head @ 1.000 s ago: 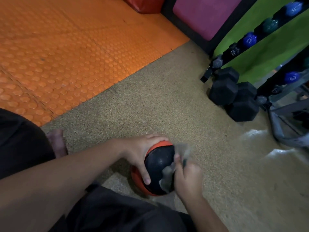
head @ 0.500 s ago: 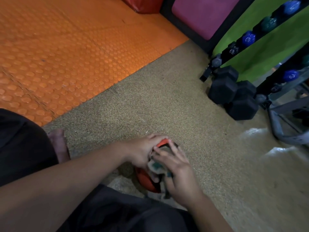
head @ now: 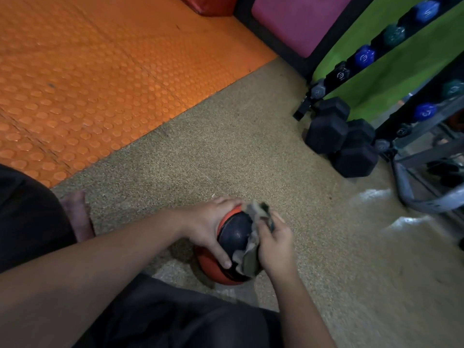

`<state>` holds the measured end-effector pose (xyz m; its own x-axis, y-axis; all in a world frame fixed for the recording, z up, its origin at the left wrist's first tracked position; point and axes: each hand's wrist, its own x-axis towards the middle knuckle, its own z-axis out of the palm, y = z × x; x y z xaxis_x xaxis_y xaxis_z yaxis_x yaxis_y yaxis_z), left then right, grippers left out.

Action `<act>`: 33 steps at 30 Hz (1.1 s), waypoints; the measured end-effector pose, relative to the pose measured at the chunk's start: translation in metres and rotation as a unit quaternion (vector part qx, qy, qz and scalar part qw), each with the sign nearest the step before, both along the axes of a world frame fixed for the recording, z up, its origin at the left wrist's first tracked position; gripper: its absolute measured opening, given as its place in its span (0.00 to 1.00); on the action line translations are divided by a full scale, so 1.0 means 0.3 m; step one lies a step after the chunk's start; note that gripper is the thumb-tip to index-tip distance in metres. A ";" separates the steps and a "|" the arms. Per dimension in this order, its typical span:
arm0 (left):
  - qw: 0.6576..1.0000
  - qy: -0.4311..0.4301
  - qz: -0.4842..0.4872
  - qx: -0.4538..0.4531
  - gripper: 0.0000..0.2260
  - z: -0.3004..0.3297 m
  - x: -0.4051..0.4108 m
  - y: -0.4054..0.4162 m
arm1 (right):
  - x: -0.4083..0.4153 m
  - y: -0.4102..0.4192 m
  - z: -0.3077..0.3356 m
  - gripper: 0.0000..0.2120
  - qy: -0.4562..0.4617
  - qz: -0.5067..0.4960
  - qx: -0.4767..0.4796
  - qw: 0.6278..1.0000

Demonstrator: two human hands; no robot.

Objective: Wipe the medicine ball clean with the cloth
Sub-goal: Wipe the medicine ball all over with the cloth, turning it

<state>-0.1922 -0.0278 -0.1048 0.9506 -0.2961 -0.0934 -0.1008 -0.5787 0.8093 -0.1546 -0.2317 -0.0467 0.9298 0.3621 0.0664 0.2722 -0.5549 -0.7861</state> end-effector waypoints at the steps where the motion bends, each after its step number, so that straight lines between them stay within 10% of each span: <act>1: 1.000 0.001 -0.007 0.004 0.67 -0.001 -0.002 0.002 | 0.005 0.006 0.000 0.10 0.061 -0.065 0.039 0.995; 4: 1.000 0.005 -0.023 -0.002 0.68 -0.018 -0.007 0.016 | -0.060 0.013 -0.010 0.11 -0.052 -0.007 -0.026 0.998; 9: 1.000 0.001 -0.028 -0.008 0.65 -0.021 0.003 0.005 | -0.136 -0.034 -0.012 0.28 -0.253 0.285 -0.214 0.899; 16: 1.000 -0.011 -0.011 -0.008 0.66 -0.019 -0.011 0.017 | -0.008 0.000 0.005 0.16 -0.128 0.003 -0.117 0.985; 21: 1.000 -0.002 -0.022 -0.007 0.68 -0.028 -0.021 0.016 | -0.121 -0.016 0.036 0.23 -0.271 0.289 -0.203 0.895; 26: 1.000 -0.002 -0.015 -0.005 0.66 0.001 -0.024 -0.002 | 0.000 -0.041 0.039 0.21 -0.227 0.146 -0.200 0.942; 30: 0.999 -0.009 -0.036 -0.010 0.67 -0.036 -0.032 0.015 | -0.107 -0.026 0.036 0.23 -0.286 0.309 -0.199 0.885; 33: 1.000 0.015 0.002 -0.025 0.66 -0.026 -0.025 0.009 | 0.013 -0.038 0.038 0.20 -0.243 0.197 -0.169 0.935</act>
